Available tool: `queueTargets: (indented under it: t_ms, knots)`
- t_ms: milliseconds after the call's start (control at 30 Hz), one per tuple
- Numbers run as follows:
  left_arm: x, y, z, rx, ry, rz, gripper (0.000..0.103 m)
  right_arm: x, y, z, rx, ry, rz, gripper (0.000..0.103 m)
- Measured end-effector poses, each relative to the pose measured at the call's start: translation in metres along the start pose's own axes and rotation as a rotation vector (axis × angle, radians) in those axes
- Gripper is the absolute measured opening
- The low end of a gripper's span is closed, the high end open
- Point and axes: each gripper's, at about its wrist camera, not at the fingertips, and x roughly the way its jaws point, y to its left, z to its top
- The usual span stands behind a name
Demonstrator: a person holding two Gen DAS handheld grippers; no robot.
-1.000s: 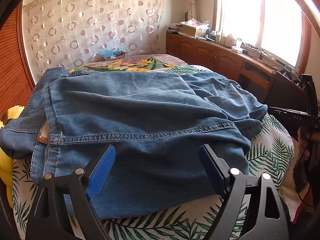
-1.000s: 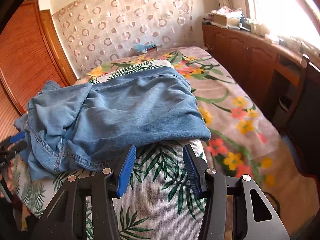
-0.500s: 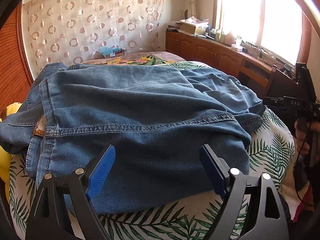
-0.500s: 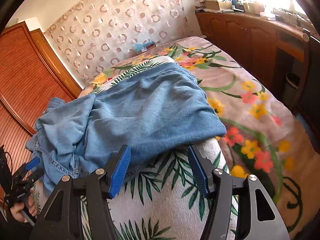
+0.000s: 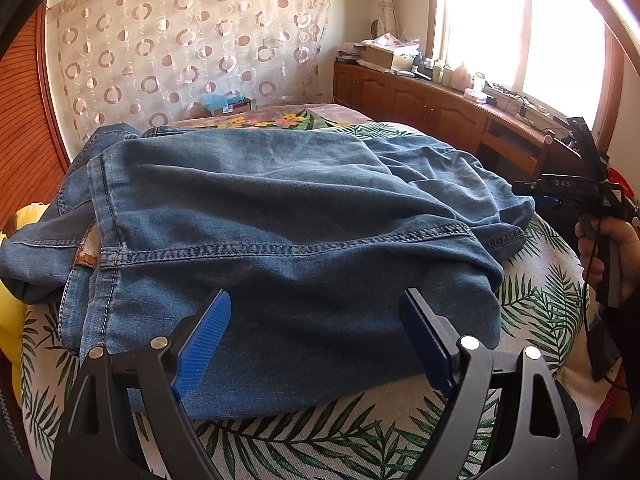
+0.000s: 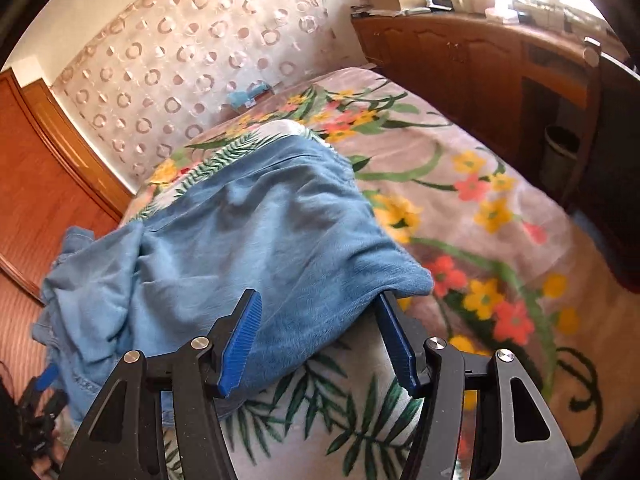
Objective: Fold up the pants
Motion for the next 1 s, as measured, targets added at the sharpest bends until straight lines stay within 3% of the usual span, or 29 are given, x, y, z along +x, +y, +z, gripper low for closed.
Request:
queueTargets:
  t_ms: [33,67,100,133,200,533,833,933,1000]
  knots:
    - [-0.001,0.000,0.000,-0.001,-0.001,0.001,0.086,0.001,0.000,0.000,-0.016,-0.002,-0.030,0.033]
    - [-0.002,0.001,0.000,-0.002,-0.003,0.002,0.086,-0.001,0.003,-0.001,-0.030,-0.007,-0.056,0.026]
    - [-0.003,0.002,0.000,-0.004,-0.005,0.004,0.086,-0.002,0.005,0.000,-0.039,-0.017,-0.067,0.013]
    - [-0.004,0.003,0.000,-0.007,-0.006,0.007,0.086,-0.005,0.006,0.001,-0.044,-0.030,-0.072,0.006]
    - [-0.006,0.005,0.001,-0.012,-0.012,0.010,0.086,-0.012,0.008,0.005,-0.051,-0.060,-0.062,0.002]
    - [-0.031,0.022,0.005,-0.034,-0.058,0.035,0.086,-0.068,0.072,0.024,-0.212,-0.215,0.011,0.001]
    - [-0.057,0.044,0.003,-0.052,-0.093,0.070,0.086,-0.100,0.193,0.023,-0.399,-0.289,0.226,0.001]
    - [-0.063,0.051,0.001,-0.059,-0.097,0.083,0.086,-0.104,0.242,0.006,-0.489,-0.270,0.320,0.001]
    - [-0.065,0.056,-0.001,-0.071,-0.096,0.088,0.086,-0.094,0.263,-0.003,-0.545,-0.201,0.357,0.001]
